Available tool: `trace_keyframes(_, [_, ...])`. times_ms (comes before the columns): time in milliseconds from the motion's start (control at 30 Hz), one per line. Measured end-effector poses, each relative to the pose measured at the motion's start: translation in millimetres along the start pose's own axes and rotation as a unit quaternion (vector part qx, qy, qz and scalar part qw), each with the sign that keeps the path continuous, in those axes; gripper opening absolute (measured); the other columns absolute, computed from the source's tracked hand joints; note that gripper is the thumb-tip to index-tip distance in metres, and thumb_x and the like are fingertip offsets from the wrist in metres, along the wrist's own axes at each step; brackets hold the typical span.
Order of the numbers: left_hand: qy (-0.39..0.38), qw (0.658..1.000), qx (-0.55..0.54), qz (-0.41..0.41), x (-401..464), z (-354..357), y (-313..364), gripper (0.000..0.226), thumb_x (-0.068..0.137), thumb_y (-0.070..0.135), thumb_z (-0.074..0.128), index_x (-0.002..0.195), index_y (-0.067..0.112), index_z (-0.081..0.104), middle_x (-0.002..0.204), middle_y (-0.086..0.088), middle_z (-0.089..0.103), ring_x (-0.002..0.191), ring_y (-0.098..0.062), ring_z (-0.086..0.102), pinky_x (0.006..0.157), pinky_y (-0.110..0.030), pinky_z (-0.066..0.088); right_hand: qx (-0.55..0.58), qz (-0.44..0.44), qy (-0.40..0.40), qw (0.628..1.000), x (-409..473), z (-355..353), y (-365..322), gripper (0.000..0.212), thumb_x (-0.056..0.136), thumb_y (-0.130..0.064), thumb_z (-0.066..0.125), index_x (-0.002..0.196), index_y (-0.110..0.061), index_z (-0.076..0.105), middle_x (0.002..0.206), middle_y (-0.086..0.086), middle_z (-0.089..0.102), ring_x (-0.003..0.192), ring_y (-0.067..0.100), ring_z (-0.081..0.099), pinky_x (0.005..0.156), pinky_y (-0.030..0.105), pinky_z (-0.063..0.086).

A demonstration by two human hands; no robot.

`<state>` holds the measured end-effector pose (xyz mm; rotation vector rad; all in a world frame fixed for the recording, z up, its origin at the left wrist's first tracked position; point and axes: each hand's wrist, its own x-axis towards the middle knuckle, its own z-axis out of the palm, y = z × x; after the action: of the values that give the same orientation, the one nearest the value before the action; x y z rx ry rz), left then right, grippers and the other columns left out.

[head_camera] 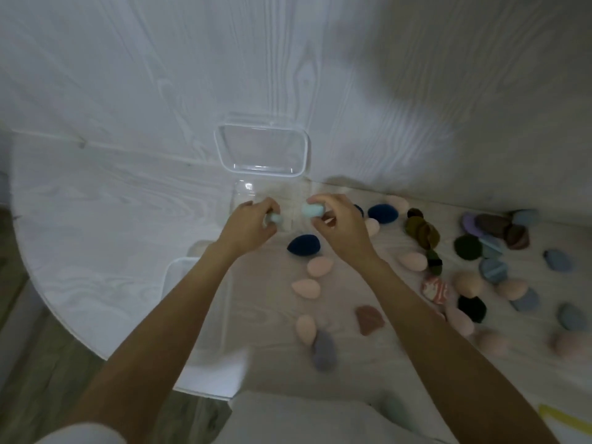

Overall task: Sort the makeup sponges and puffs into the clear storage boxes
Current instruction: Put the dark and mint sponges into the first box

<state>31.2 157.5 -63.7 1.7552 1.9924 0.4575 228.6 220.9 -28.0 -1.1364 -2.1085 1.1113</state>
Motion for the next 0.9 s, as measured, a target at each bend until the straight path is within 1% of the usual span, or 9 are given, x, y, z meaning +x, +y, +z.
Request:
trace_keyframes(100, [0.022, 0.999, 0.038, 0.025, 2.9, -4.4, -3.7, 0.030, 0.073, 0.005, 0.065, 0.103, 0.008, 0.064, 0.102, -0.013, 0.068, 0.084, -0.035, 0.062, 0.078, -0.036, 0.043, 0.003, -0.002, -0.017, 1.000, 6.7, 13.0, -1.0, 0.029, 0.084, -0.002, 0.058, 0.110, -0.013, 0.062, 0.115, 0.006, 0.052, 0.096, 0.015, 0.057, 0.082, 0.020, 0.051])
trace_keyframes(233, [0.042, 0.999, -0.010, -0.011, -1.3, -4.0, -9.2, 0.028, 0.076, -0.002, 0.059, 0.098, 0.013, 0.065, 0.109, -0.008, 0.066, 0.091, -0.030, 0.062, 0.072, -0.036, 0.048, -0.050, -0.035, -0.024, 0.998, 10.9, 26.6, 2.3, 0.023, 0.086, -0.003, 0.058, 0.107, -0.011, 0.062, 0.112, 0.006, 0.053, 0.088, 0.010, 0.055, 0.079, 0.029, 0.053])
trace_keyframes(367, [0.019, 0.999, -0.029, -0.028, -0.7, -7.5, -11.0, 0.027, 0.078, 0.001, 0.060, 0.100, 0.015, 0.066, 0.106, -0.005, 0.066, 0.092, -0.027, 0.061, 0.073, -0.037, 0.049, -0.063, -0.080, -0.002, 0.995, 19.6, 28.0, -2.6, 0.022, 0.087, -0.006, 0.059, 0.108, -0.009, 0.061, 0.109, 0.009, 0.054, 0.084, 0.009, 0.055, 0.073, 0.032, 0.054])
trace_keyframes(533, [-0.034, 0.999, -0.016, -0.009, -11.7, -13.5, -11.3, 0.025, 0.084, 0.019, 0.062, 0.109, 0.017, 0.063, 0.114, -0.001, 0.062, 0.094, -0.022, 0.059, 0.076, -0.033, 0.047, -0.150, -0.103, -0.044, 0.982, 25.9, 39.3, -5.7, 0.022, 0.086, -0.011, 0.059, 0.108, -0.009, 0.059, 0.107, 0.010, 0.058, 0.073, 0.025, 0.059, 0.061, 0.036, 0.048])
trace_keyframes(600, [-0.035, 0.999, 0.005, 0.015, -19.8, -13.4, -11.3, 0.027, 0.085, 0.030, 0.063, 0.109, 0.018, 0.062, 0.117, 0.001, 0.060, 0.096, -0.020, 0.059, 0.075, -0.031, 0.046, -0.202, -0.120, -0.053, 0.971, 27.9, 43.7, -4.2, 0.021, 0.084, -0.013, 0.060, 0.105, -0.009, 0.060, 0.101, 0.009, 0.062, 0.072, 0.026, 0.059, 0.066, 0.035, 0.044])
trace_keyframes(667, [-0.033, 0.999, 0.027, 0.033, -28.6, -12.2, -13.4, 0.035, 0.083, 0.039, 0.064, 0.111, 0.019, 0.060, 0.121, 0.003, 0.058, 0.101, -0.017, 0.057, 0.075, -0.031, 0.048, -0.243, -0.128, -0.062, 0.960, 28.0, 47.4, -2.4, 0.019, 0.082, -0.016, 0.062, 0.101, -0.010, 0.060, 0.093, 0.008, 0.066, 0.079, 0.027, 0.059, 0.072, 0.036, 0.040])
trace_keyframes(733, [-0.038, 0.998, 0.035, 0.037, -34.3, -12.1, -15.5, 0.044, 0.079, 0.046, 0.066, 0.114, 0.021, 0.056, 0.125, 0.005, 0.054, 0.105, -0.015, 0.054, 0.074, -0.032, 0.049, -0.277, -0.134, -0.067, 0.949, 26.4, 49.9, -0.7, 0.017, 0.079, -0.017, 0.066, 0.093, -0.010, 0.061, 0.082, 0.007, 0.066, 0.080, 0.028, 0.058, 0.072, 0.036, 0.038])
trace_keyframes(800, [-0.057, 0.996, 0.056, 0.036, -35.4, -12.9, -17.8, 0.050, 0.077, 0.045, 0.069, 0.118, 0.023, 0.053, 0.127, 0.006, 0.051, 0.108, -0.014, 0.052, 0.074, -0.032, 0.049, -0.314, -0.136, -0.066, 0.937, 24.7, 53.6, 0.0, 0.018, 0.072, -0.018, 0.072, 0.083, -0.010, 0.060, 0.071, 0.005, 0.064, 0.073, 0.027, 0.056, 0.068, 0.035, 0.037])
trace_keyframes(900, [-0.057, 0.995, 0.075, 0.042, -32.4, -11.1, -19.9, 0.043, 0.080, 0.029, 0.068, 0.119, 0.019, 0.053, 0.126, 0.002, 0.053, 0.107, -0.019, 0.054, 0.071, -0.033, 0.048, -0.384, -0.122, -0.074, 0.912, 25.5, 61.8, -7.5, 0.024, 0.059, -0.018, 0.079, 0.067, -0.012, 0.058, 0.055, 0.002, 0.058, 0.062, 0.024, 0.052, 0.065, 0.032, 0.026])
